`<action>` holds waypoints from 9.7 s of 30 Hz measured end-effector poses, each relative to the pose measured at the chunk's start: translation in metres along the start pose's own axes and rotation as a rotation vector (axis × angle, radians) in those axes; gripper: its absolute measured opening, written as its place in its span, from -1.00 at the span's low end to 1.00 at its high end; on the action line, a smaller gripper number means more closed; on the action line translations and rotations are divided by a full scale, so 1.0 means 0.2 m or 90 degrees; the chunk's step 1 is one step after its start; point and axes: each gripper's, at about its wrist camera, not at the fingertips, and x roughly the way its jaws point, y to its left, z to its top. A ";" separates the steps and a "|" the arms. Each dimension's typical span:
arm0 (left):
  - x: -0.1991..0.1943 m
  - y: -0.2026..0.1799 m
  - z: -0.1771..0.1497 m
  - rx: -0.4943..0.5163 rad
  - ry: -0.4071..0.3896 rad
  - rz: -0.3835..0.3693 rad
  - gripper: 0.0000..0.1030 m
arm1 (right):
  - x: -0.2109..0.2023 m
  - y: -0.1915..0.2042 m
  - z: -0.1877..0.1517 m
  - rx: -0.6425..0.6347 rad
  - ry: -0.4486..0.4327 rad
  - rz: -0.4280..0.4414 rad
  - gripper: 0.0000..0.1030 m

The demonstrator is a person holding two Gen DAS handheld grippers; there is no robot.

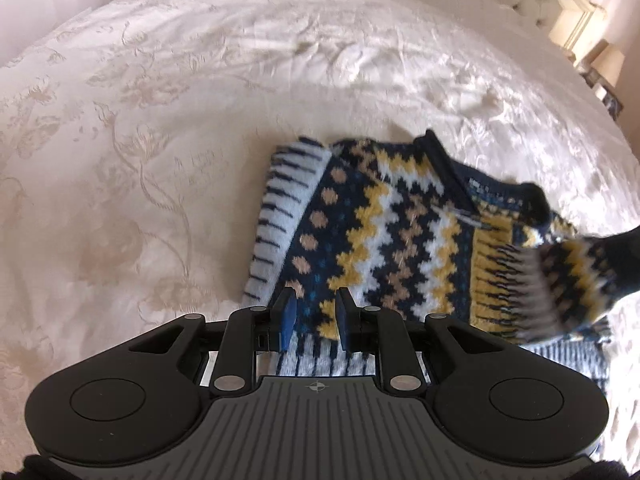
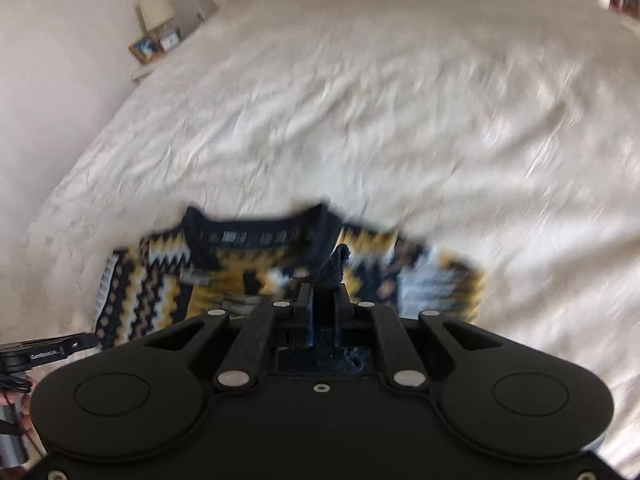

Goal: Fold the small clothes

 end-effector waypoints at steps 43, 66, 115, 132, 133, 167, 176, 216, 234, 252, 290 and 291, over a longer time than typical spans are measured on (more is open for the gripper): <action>0.29 -0.04 0.21 0.090 0.009 0.055 -0.65 | 0.29 -0.24 -0.13 0.086 0.095 -0.092 -0.52; 0.14 -0.14 0.07 0.063 -0.005 0.011 -0.41 | 0.15 -0.09 -0.14 0.028 0.051 -0.102 -0.01; -0.55 -0.16 -1.03 0.088 0.081 0.010 0.47 | -0.48 0.09 -1.19 0.030 0.085 -0.031 0.99; -0.67 -0.01 -1.38 0.179 0.038 -0.033 0.49 | -0.55 0.24 -1.67 0.059 0.122 -0.065 0.99; -0.66 -0.01 -1.39 0.184 0.038 -0.036 0.49 | -0.56 0.25 -1.68 0.058 0.119 -0.064 0.99; -0.35 -0.05 -1.44 0.133 0.112 -0.047 0.69 | -0.34 0.14 -1.74 0.072 0.189 -0.011 0.99; -0.41 0.02 -1.44 0.076 0.098 -0.062 0.13 | -0.37 0.13 -1.73 0.091 0.208 0.051 0.37; -0.62 -0.19 -0.43 -0.010 -0.109 -0.084 -0.88 | -0.42 -0.12 -0.72 0.160 0.010 0.177 -0.74; -0.28 -0.19 0.11 -0.022 -0.078 -0.145 -0.87 | -0.10 -0.12 -0.22 0.219 -0.034 0.105 -0.74; 0.22 -0.17 0.34 -0.011 0.002 -0.087 -0.44 | 0.41 -0.21 -0.01 0.241 0.049 0.043 0.04; 0.39 -0.32 0.34 0.192 0.040 -0.123 -0.62 | 0.56 -0.15 0.05 0.020 0.042 0.033 -0.77; 0.39 -0.32 0.35 0.190 0.036 -0.108 -0.74 | 0.55 -0.14 0.05 0.021 0.037 0.036 -0.76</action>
